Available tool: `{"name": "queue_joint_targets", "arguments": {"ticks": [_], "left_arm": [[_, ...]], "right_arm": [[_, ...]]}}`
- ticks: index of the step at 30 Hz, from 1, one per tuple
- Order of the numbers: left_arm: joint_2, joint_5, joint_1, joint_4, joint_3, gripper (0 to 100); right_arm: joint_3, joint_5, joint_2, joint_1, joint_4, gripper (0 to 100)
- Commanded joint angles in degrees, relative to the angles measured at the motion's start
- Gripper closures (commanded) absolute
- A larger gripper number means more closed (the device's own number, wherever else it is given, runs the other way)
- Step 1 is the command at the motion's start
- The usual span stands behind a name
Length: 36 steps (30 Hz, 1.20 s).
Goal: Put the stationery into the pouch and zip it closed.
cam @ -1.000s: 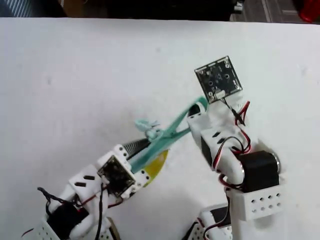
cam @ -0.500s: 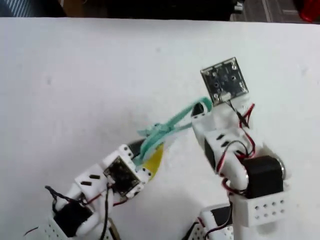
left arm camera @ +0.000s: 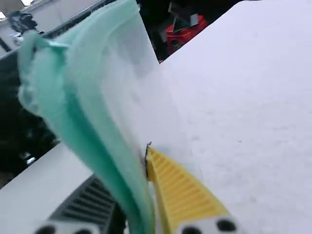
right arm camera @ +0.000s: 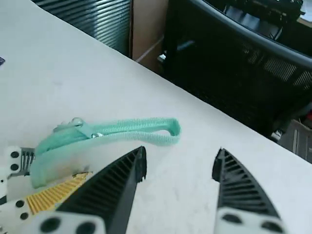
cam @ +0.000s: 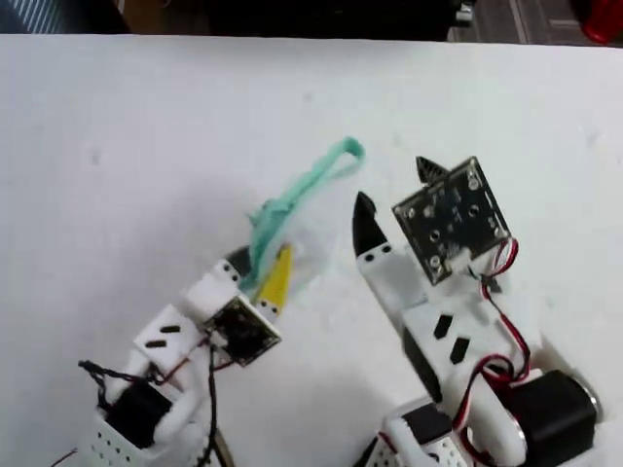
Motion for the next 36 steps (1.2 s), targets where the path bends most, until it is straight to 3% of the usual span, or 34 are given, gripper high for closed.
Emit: {"name": "queue_joint_targets", "arguments": {"ticks": [1, 7, 13, 16, 22, 29, 36], "left_arm": [[-0.6, -6.2, -6.9, -1.1, -5.5, 98], [-0.6, -16.2, -6.0, -0.7, -4.0, 98], [-0.6, -20.6, 7.7, -0.8, 5.8, 98], [-0.6, -19.8, 10.5, -0.7, 6.4, 98], [-0.6, -19.4, 10.6, -0.6, 7.0, 98], [-0.6, -19.4, 10.9, -0.6, 7.9, 98], [-0.6, -19.4, 10.6, -0.6, 7.9, 98]], "right_arm": [[-3.3, 0.6, 0.3, -3.5, -0.2, 77.9], [-6.0, 0.3, 4.4, -5.7, 0.2, 77.9], [-6.3, 0.6, 14.0, -5.8, 2.5, 78.3], [-8.9, 0.6, 18.9, -8.2, 4.4, 78.3], [-20.0, 0.7, 30.4, -12.6, 17.4, 78.3], [-18.0, 0.7, 38.3, -10.9, 17.3, 77.9], [-6.9, 4.9, 38.8, -17.3, 17.3, 77.9]]}}
